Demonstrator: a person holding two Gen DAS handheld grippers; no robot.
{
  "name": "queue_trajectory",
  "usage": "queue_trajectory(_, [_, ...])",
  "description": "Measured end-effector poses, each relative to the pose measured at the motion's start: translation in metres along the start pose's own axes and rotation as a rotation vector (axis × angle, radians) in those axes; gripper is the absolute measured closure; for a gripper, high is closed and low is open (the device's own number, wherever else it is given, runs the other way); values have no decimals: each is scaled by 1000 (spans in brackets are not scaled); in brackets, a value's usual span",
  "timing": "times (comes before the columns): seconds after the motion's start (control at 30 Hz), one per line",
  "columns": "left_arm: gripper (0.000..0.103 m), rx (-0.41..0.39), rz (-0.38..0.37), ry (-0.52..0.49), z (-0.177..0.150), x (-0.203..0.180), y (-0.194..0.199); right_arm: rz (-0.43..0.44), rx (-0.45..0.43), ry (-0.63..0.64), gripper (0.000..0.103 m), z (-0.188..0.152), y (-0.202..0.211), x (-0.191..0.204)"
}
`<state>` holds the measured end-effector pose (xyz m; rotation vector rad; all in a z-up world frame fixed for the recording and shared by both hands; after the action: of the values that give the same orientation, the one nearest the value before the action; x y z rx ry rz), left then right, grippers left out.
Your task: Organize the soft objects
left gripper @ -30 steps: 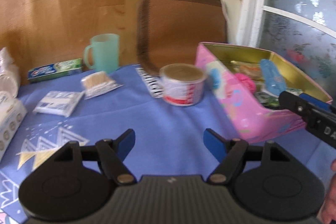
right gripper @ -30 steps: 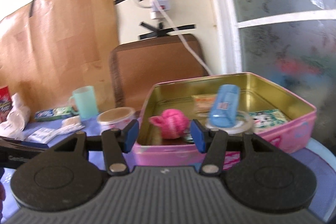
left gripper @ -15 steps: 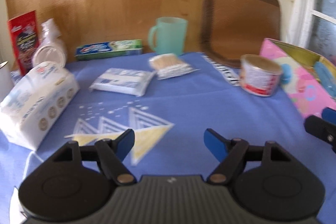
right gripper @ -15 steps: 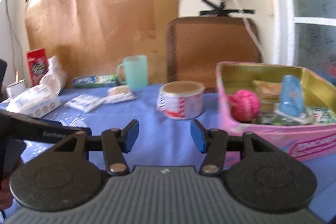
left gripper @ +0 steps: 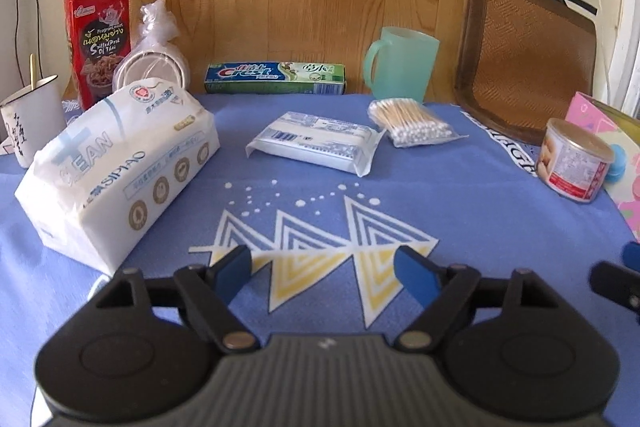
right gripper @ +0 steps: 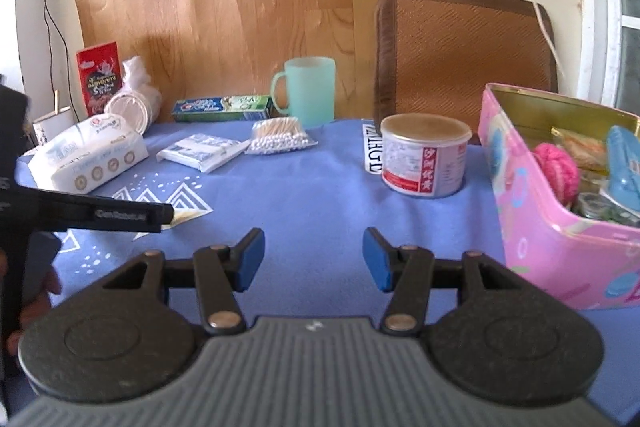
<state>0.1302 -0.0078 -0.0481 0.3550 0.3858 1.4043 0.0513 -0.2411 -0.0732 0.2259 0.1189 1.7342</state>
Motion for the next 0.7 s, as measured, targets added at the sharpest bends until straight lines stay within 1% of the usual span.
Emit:
queue_trajectory(0.17, [22, -10, -14, 31, 1, 4, 1, -10, 2, -3, 46, 7, -24, -5])
queue_trajectory(0.23, [22, -16, -19, 44, 1, 5, 2, -11, 11, -27, 46, 7, -33, -7])
queue_trajectory(0.3, [21, -18, -22, 54, 2, 6, 1, 1, 38, -52, 46, -3, -40, -7])
queue_trajectory(0.33, [19, -19, -24, 57, 2, 7, 1, 0, 68, -52, 45, -9, -44, -6])
queue_trajectory(0.4, [17, -22, -27, 61, 2, 7, 2, 19, 45, -51, 45, -7, -41, -3])
queue_trajectory(0.47, [16, -27, -29, 65, 2, 7, 3, 31, 59, -63, 45, -8, -41, -4])
queue_trajectory(0.7, [15, -32, -34, 74, 3, 8, 3, 42, 56, -92, 45, -7, -40, -6])
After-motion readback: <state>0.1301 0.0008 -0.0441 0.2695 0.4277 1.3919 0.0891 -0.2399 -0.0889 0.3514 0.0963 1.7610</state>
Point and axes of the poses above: each gripper's, at about its wrist camera, not at the fingertips, and y roughly against the way its jaws point, x to its left, z to its top, the point moved 8 cm from there along -y, roughly the way its jaws point, and after that the axes turned 10 degrees about -x, right-handed, at the moved point
